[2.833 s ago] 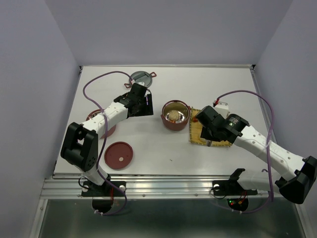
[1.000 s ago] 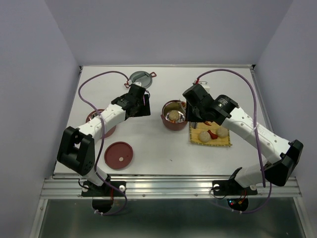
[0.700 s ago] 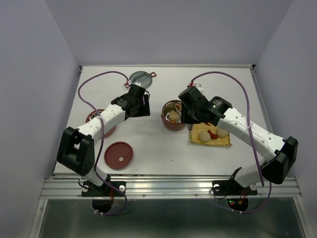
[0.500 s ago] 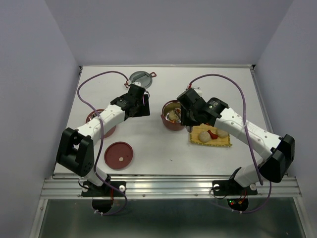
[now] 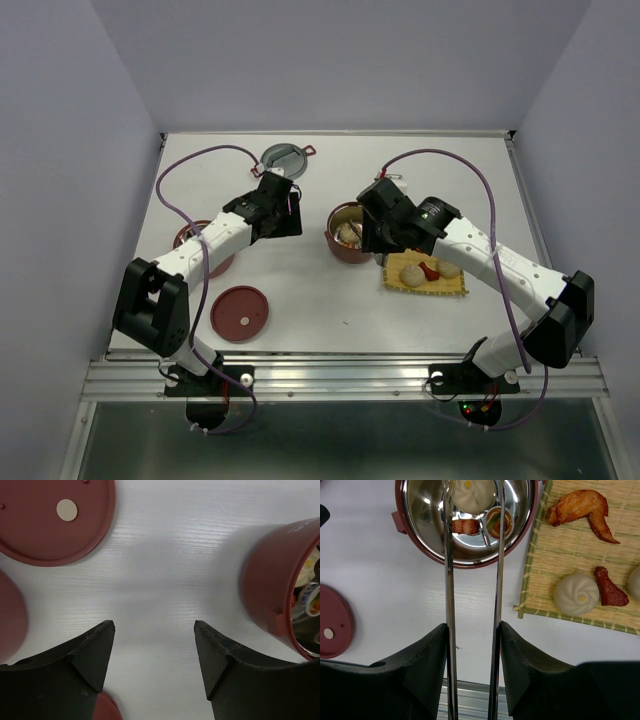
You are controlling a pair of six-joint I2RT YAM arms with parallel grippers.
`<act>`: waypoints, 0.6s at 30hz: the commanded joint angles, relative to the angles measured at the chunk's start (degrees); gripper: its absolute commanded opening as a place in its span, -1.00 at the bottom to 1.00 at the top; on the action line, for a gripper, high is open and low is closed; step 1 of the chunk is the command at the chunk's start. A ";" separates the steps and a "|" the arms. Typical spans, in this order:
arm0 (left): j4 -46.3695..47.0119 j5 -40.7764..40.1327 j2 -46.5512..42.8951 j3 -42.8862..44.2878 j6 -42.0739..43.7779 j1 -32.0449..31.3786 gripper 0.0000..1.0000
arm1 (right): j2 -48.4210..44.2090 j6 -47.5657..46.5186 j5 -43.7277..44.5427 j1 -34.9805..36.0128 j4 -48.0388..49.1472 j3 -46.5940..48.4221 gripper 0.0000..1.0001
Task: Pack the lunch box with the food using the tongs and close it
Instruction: Place the fake food in the packing box.
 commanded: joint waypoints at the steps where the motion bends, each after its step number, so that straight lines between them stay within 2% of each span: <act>1: 0.02 -1.20 -3.17 -0.81 -0.27 -0.23 0.52 | -2.14 0.63 1.10 0.56 2.12 -0.01 -0.03; 11: 0.02 -1.38 -2.73 -0.11 0.08 -0.23 0.52 | -8.28 3.09 5.92 1.18 -2.62 5.17 -0.12; 18: -0.15 -1.73 -1.33 1.65 0.52 -0.23 0.52 | -14.44 8.19 12.96 1.18 -12.97 5.62 -0.12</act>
